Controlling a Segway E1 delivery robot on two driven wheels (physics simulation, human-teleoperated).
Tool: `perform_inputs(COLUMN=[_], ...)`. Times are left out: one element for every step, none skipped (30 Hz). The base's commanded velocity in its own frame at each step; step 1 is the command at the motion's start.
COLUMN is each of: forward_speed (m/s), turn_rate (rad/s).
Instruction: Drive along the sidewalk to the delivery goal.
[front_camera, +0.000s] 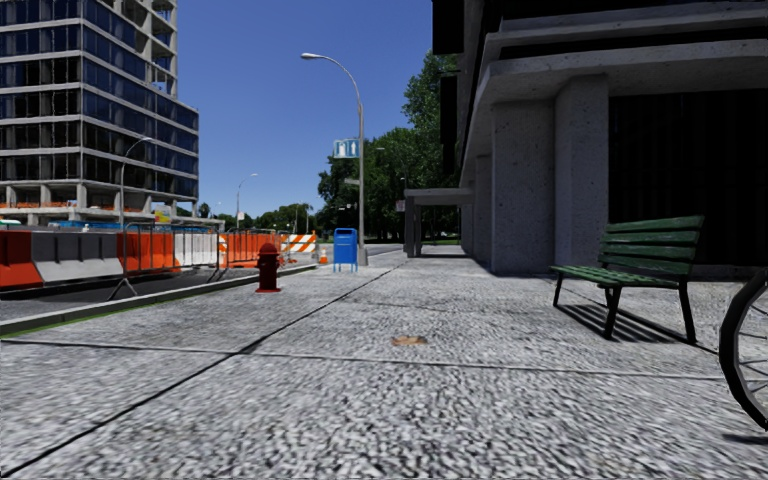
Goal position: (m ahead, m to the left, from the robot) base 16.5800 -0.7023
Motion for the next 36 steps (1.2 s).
perform_inputs(forward_speed=[2.0,2.0,2.0,2.0,2.0,2.0,2.0,2.0,2.0,2.0,2.0,2.0,2.0,2.0,2.0,2.0,2.0,2.0,2.0,2.0,2.0,2.0,2.0,2.0,2.0,2.0,2.0,2.0,2.0,2.0,2.0,2.0,2.0,2.0,2.0,2.0], turn_rate=[0.0,0.0,0.0,0.0,0.0,0.0,0.0,0.0,-0.06,-0.24,-0.48,-0.73,-0.73,-0.94,-1.04,-1.04,-1.04,-1.04,-0.61,-0.08,-0.02,0.0,0.0,0.0,0.0,0.0,0.0,0.0,0.0,0.0,0.0,0.0,0.0,0.0,-0.02,-0.48])
